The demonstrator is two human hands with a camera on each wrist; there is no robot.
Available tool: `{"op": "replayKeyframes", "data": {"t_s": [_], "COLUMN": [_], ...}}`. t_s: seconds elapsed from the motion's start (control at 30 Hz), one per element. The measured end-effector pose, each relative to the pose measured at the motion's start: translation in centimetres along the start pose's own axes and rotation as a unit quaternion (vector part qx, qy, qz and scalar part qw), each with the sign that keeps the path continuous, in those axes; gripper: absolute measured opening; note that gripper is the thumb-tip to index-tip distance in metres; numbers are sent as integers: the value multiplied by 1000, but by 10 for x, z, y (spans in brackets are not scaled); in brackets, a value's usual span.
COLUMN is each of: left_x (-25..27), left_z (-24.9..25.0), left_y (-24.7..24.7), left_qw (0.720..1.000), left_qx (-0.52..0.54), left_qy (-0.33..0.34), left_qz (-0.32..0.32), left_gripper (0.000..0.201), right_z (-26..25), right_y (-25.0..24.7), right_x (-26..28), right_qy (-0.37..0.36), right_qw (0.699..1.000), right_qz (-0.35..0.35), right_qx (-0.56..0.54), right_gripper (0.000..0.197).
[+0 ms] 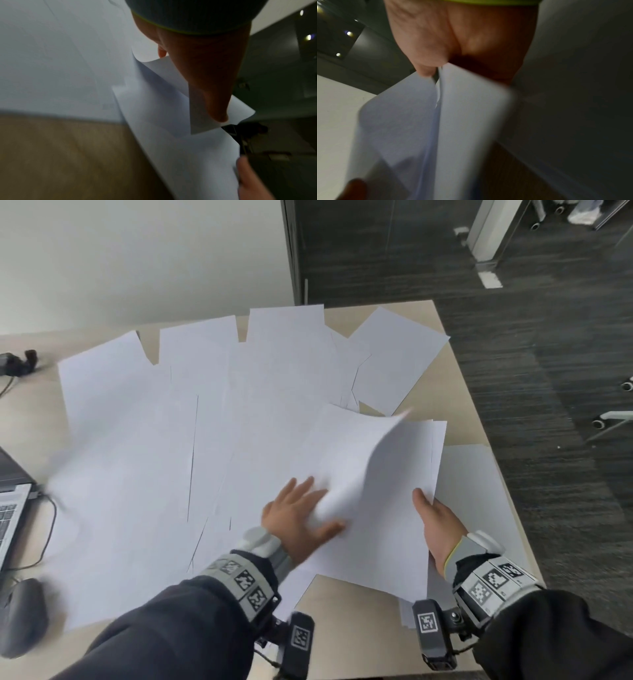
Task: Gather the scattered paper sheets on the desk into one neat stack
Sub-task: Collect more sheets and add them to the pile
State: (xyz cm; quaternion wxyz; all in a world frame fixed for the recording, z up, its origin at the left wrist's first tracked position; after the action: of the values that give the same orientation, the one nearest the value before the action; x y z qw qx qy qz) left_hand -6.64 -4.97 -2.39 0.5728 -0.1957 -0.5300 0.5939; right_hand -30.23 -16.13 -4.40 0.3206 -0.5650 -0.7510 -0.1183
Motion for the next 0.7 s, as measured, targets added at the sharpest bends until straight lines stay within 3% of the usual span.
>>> {"op": "replayKeyframes", "data": {"t_s": [0.07,0.17,0.2,0.33,0.47,0.6,0.7], "left_x": [2,10,12,17,11,5,-3], "left_z": [15,30,32,35,2,-45,-56], "left_y": [18,39,45,53,35,11,3], "left_qw": [999,993,991,991,998,993,988], "left_qx": [-22,-72,-81,-47,-44,-53,-56], "left_qy": [17,56,66,93,27,-105,-141], "left_qz": [-42,-76,-81,-83,-29,-5,8], "left_gripper": [98,95,93,80,74,87,102], "right_z": [-2,0,2,15,17,15,12], "right_y": [-2,0,1,1,-11,-42,-66], "right_x": [-1,2,2,-2,-4,-8,-6], "right_qy": [8,40,47,19,17,10,1], "right_qw": [999,999,999,999,999,998,994], "right_qz": [19,20,12,8,19,53,96], "right_qx": [34,-1,-19,-40,-30,-40,-42], "right_gripper": [65,88,83,9,10,15,14]}}
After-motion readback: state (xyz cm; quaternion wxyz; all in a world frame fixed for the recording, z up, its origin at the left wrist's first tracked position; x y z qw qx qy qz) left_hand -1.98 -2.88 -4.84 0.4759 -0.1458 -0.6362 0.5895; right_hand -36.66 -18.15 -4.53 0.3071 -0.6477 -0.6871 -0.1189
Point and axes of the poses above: each hand's wrist, its own x-axis away from the middle knuckle, its own y-axis out of the palm, z = x × y, the point moved 4 cm from there along -x, towards the middle knuckle, and after that the axes turned 5 degrees about -x, right-handed, at the moved point
